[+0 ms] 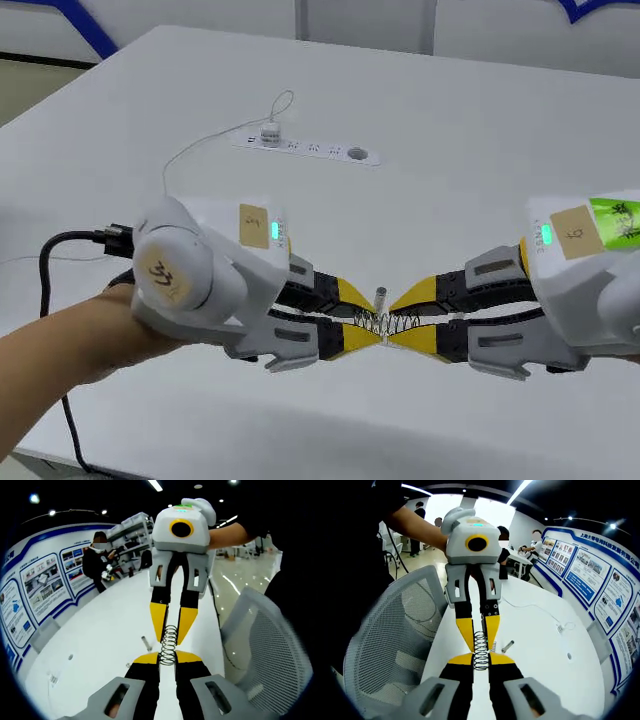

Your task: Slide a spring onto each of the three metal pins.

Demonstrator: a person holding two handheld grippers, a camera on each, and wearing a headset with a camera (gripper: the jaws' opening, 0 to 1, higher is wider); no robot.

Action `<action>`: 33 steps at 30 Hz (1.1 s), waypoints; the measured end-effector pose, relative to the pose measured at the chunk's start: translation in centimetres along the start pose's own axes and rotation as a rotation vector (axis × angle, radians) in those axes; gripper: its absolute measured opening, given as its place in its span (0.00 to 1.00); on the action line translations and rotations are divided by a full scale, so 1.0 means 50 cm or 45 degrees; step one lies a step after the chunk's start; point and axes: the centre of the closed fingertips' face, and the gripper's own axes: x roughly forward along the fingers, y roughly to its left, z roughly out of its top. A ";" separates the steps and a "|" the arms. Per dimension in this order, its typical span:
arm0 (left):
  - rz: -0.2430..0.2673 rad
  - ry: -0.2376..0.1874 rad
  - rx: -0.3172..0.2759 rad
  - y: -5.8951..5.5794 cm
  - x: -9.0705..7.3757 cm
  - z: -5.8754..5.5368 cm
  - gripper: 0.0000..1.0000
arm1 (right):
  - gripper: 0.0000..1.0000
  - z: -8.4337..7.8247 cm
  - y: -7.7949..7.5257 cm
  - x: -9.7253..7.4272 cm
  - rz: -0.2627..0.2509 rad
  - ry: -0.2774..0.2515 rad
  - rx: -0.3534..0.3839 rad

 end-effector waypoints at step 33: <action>-0.025 0.010 0.005 -0.010 -0.003 -0.011 0.10 | 0.11 -0.019 0.012 0.010 0.032 0.001 0.085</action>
